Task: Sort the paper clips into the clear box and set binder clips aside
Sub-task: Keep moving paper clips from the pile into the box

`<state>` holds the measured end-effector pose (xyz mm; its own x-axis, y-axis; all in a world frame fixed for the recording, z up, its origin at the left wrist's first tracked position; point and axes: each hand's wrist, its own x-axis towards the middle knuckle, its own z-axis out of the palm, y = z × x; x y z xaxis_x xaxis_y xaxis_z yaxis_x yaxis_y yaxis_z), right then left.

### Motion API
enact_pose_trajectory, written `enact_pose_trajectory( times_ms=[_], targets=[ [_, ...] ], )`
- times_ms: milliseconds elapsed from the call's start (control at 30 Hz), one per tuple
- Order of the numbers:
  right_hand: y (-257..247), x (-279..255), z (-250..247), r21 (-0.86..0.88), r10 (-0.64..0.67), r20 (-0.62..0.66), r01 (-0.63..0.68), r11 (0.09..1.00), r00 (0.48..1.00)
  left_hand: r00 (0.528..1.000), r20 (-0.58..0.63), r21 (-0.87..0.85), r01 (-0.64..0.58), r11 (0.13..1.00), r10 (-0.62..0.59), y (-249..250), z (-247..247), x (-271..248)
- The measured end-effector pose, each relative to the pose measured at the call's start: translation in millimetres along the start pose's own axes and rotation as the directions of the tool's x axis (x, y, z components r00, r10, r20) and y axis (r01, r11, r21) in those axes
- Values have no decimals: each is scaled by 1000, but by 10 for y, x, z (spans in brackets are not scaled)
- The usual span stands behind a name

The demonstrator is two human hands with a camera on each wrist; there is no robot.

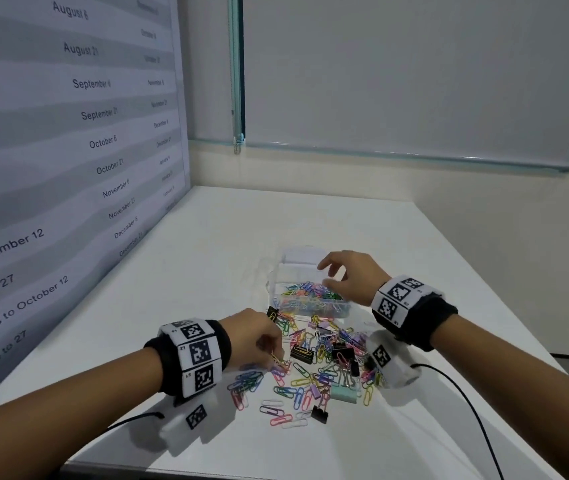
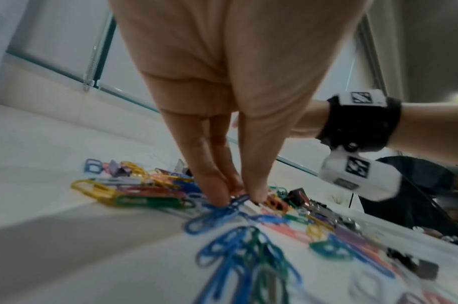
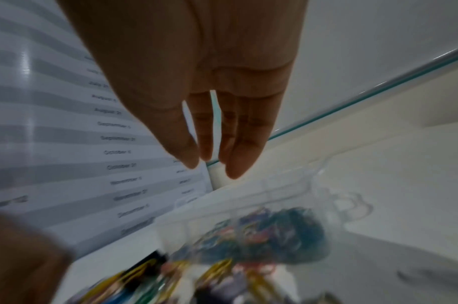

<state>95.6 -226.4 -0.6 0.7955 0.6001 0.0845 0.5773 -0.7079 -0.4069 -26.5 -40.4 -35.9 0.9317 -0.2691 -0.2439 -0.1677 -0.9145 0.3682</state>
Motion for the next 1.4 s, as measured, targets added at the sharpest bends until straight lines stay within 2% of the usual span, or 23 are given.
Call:
enact_pose_trajectory(
  times_ms=[67,200,300,433,533,633,767,900,1000,1100,1200,1333,1400],
  targets=[
    [-120,-142,63,-1,-71,128,72,997,989,999,-33,-9,-3,1000,2,-20,-45,21],
    [-420,-458,229,-30,-237,358,264,964,903,993,-114,-55,29,998,-35,-65,-170,64],
    [-573,-575,370,-10,-290,429,325,946,855,985,-156,-132,50,990,-70,-99,-257,125],
    [-643,-588,518,-153,-249,497,366,918,832,979,-179,-210,59,976,-98,-128,-349,219],
    [-602,-551,551,-132,-262,521,380,916,812,977,-190,-283,42,958,-99,-146,-392,294],
    [-512,-509,550,-49,-303,503,377,925,809,972,-208,-374,21,927,-106,-135,-432,380],
    [-435,-490,507,-38,-290,482,351,936,827,958,-260,-487,-23,873,-119,-82,-529,515],
    [-387,-464,479,-23,-292,458,339,940,840,935,-320,-546,-52,836,-151,10,-617,685],
    [-379,-431,377,0,-285,409,313,950,867,934,-313,-567,-39,823,-172,60,-610,773],
    [-325,-334,201,25,-254,272,257,966,928,943,-287,-524,-8,852,-168,66,-571,767],
    [-184,-176,31,35,-157,123,154,987,980,944,-293,-474,-3,880,-155,22,-552,692],
    [32,21,-73,14,-32,-52,32,999,998,958,-257,-351,32,936,-129,-106,-545,515],
    [107,64,-64,-12,12,-72,-13,1000,997,971,-204,-222,80,972,-126,-183,-538,403]
  ],
)
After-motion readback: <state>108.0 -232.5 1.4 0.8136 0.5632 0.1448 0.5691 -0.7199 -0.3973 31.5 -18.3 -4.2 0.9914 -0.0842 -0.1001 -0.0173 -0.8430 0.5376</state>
